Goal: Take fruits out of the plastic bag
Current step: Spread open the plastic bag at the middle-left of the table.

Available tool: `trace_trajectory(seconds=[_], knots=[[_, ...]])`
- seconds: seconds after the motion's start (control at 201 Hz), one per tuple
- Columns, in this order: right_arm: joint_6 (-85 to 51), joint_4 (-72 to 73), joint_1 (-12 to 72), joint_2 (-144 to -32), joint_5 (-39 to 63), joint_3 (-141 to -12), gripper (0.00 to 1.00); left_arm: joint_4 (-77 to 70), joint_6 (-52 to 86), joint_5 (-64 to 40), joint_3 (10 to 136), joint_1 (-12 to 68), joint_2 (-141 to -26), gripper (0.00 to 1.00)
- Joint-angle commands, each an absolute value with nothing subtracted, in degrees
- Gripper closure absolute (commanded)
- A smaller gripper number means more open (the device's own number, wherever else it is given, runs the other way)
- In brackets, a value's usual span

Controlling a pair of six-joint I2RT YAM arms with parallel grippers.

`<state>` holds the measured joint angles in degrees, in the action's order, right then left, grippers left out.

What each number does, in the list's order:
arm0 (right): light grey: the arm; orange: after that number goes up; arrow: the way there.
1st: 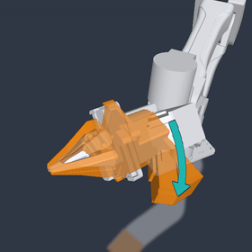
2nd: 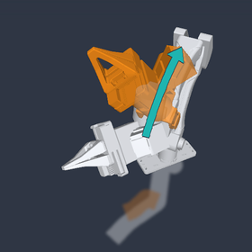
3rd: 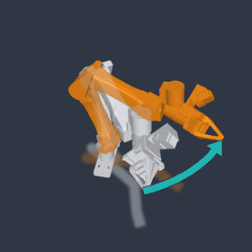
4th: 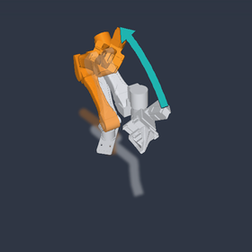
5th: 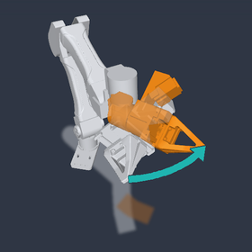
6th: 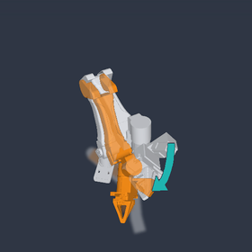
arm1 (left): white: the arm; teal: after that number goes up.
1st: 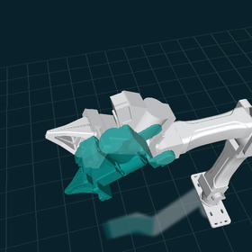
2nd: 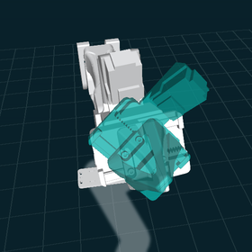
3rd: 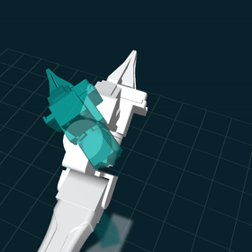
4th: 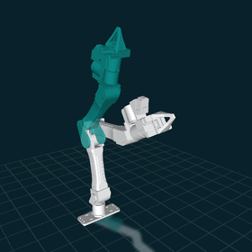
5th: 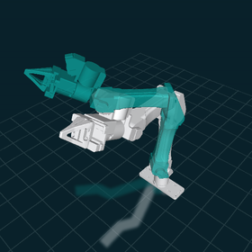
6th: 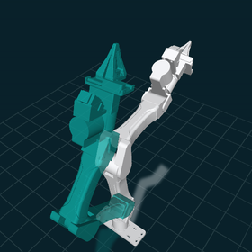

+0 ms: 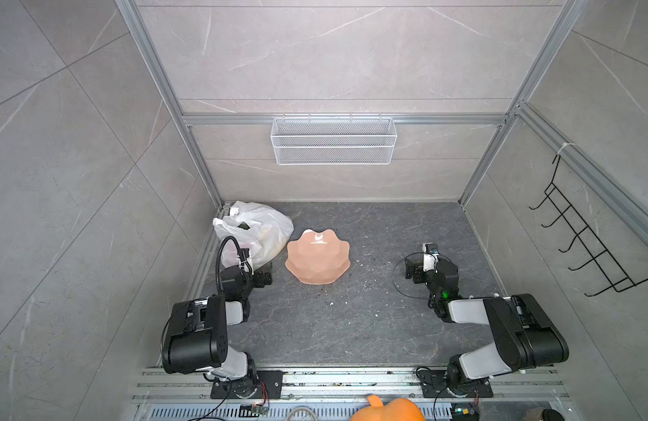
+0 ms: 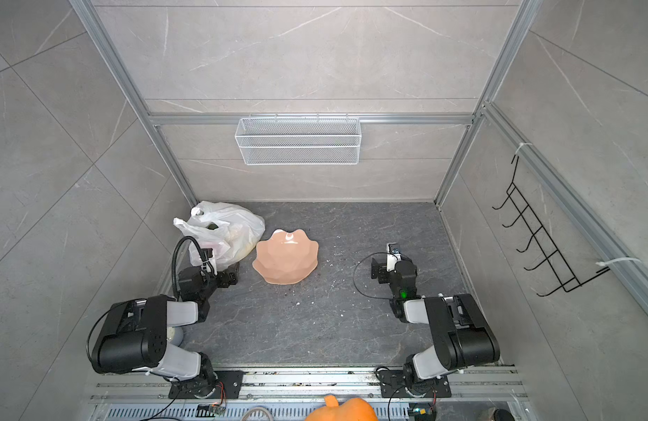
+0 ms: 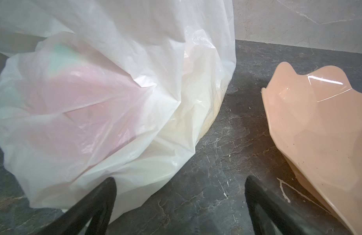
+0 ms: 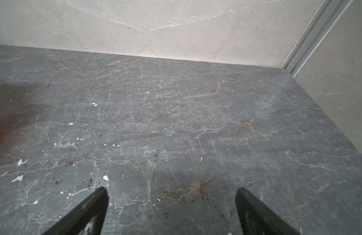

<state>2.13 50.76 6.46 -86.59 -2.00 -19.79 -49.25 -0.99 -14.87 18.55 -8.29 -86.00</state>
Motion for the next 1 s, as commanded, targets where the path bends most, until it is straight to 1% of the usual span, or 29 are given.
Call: trace_trajectory(seconds=[0.0, 0.931, 0.99], knots=[[1.2, 49.7, 6.3, -87.0, -2.5, -20.9, 0.01, -50.9, -0.3, -14.3, 19.5, -8.3, -86.0, 0.0], [1.2, 50.0, 6.3, -86.9, -2.5, -20.8, 0.01, -50.5, -0.3, -14.1, 19.7, -8.3, -86.1, 0.0], [2.0, 50.1, 6.3, -86.4, -1.2, -20.8, 0.01, -50.7, -0.9, -14.9, 19.6, -8.2, -85.9, 0.0]])
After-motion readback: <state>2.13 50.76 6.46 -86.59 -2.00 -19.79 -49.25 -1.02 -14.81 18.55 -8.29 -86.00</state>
